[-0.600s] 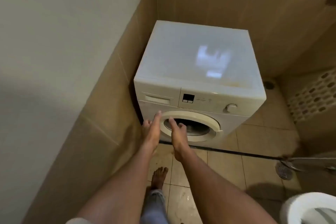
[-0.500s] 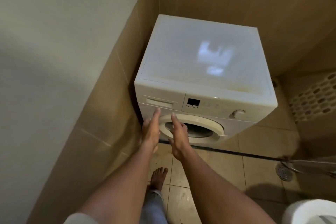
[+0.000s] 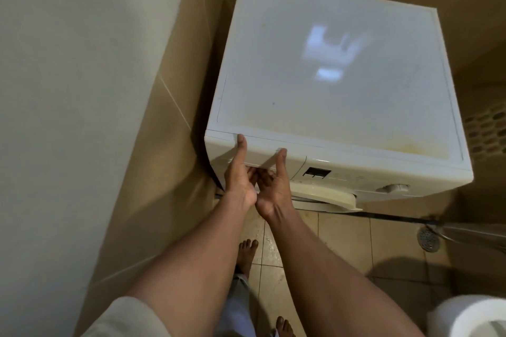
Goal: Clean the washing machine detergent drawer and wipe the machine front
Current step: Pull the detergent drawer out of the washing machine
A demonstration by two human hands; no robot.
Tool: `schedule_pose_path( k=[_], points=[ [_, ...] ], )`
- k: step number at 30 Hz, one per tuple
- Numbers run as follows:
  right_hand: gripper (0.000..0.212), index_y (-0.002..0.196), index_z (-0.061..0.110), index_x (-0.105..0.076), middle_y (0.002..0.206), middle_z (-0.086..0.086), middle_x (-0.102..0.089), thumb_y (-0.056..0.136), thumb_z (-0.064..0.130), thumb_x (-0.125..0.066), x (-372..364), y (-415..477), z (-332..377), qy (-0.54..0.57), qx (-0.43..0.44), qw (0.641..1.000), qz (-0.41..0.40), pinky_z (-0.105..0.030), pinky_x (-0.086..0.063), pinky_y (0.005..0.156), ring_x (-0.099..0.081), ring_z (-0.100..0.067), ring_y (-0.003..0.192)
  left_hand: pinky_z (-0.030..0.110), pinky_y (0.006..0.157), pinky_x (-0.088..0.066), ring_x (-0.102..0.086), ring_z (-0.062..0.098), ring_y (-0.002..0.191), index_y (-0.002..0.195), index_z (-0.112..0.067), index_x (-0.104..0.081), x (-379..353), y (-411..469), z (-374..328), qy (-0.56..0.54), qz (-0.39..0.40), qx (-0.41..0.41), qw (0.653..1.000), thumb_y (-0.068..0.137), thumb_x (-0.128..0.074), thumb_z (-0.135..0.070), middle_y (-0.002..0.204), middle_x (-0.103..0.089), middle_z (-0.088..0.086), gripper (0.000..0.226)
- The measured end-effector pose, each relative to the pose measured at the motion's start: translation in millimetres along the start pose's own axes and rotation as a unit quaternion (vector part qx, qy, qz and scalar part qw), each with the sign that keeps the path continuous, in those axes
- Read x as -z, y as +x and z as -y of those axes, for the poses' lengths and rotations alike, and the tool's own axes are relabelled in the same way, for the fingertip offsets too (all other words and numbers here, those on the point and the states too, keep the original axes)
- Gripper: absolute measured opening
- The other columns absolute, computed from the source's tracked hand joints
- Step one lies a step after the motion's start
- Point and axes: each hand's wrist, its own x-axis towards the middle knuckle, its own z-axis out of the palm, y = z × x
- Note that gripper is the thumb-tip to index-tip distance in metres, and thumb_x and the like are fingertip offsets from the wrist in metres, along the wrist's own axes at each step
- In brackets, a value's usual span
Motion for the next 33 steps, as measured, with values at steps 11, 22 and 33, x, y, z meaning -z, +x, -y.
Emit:
schedule_pose_path(
  k=[11,22,33],
  points=[
    [0.094,0.128,0.011,-0.065,0.129,-0.014,-0.066,0.051,0.056,-0.095,8,12,-12,-0.062,0.018,0.998,-0.005,-0.044,-0.042,0.112,-0.061,-0.03,0.122,0.048,0.103,-0.051,-0.066,0.03,0.111,0.122,-0.022,-0.069,11,11,10,0.0,0.007,0.004,1.0,0.048,-0.095,-0.049,0.117,-0.072,0.013,0.083],
    [0.094,0.129,0.01,-0.06,0.12,-0.014,-0.071,0.054,0.057,-0.091,57,-58,-43,-0.098,0.016,0.995,0.001,-0.043,-0.047,0.107,-0.066,-0.027,0.115,0.05,0.094,-0.056,-0.068,0.033,0.11,0.131,-0.014,-0.058,67,-42,49,-0.004,0.011,0.005,1.0,0.07,-0.086,-0.043,0.118,-0.071,0.019,0.073],
    [0.067,0.128,0.021,-0.059,0.125,-0.014,-0.066,0.072,0.052,-0.078,91,-99,-53,-0.168,0.014,0.986,0.013,-0.046,-0.046,0.106,-0.06,-0.026,0.119,0.047,0.096,-0.054,-0.066,0.032,0.11,0.132,-0.02,-0.055,103,-72,71,0.016,0.024,-0.016,0.999,0.077,-0.081,-0.037,0.118,-0.068,0.018,0.063]
  ],
)
